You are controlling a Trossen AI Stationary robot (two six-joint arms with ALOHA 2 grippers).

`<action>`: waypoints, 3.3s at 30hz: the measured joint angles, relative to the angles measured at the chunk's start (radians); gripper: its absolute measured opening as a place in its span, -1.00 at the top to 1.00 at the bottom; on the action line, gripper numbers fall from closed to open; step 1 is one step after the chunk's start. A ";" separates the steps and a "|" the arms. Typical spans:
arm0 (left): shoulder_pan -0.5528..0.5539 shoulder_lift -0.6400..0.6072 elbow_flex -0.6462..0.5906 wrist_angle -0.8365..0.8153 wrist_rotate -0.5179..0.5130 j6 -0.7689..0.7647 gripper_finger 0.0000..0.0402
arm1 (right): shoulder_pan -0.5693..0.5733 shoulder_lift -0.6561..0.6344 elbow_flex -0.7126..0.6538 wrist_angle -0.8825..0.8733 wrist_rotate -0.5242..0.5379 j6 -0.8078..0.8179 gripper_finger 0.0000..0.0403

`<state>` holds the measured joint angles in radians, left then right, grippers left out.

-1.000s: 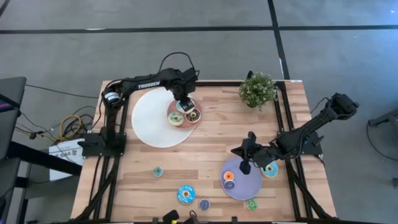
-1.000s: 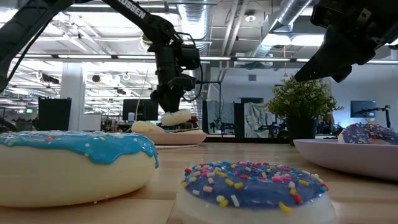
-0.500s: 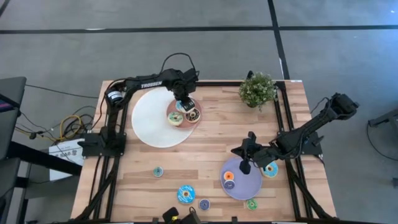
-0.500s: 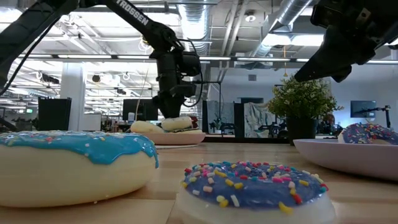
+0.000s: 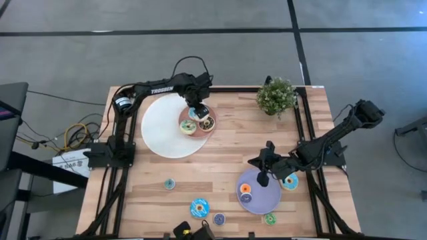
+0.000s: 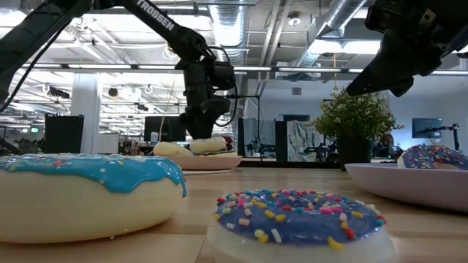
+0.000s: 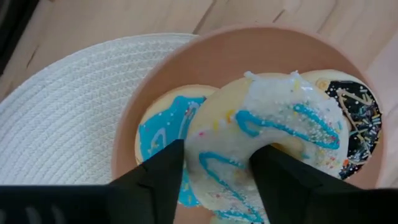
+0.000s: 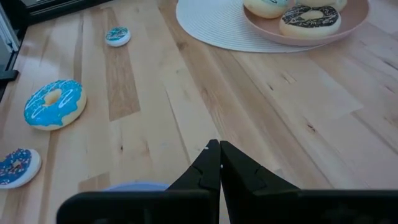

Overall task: Pick & Place donuts
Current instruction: Put the large white donut on the pink plate, then put the small green donut on the purple plate

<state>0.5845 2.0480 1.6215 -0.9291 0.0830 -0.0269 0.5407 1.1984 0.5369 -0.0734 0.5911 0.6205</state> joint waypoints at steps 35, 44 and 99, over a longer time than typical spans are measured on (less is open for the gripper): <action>-0.095 -0.019 0.210 -0.352 -0.224 -0.118 -0.21 | 0.001 0.000 0.000 -0.020 -0.001 0.008 0.99; -0.401 -0.198 0.068 -0.286 -0.393 -0.165 0.14 | 0.000 0.000 0.000 -0.016 -0.013 0.034 0.99; -0.885 -0.995 -1.081 0.718 -0.516 -0.432 1.00 | 0.438 0.624 0.677 -0.780 -0.537 1.345 -0.40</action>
<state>-0.3000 1.0531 0.5404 -0.2106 -0.4328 -0.4593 0.9784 1.8225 1.2140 -0.8533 0.0544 1.9654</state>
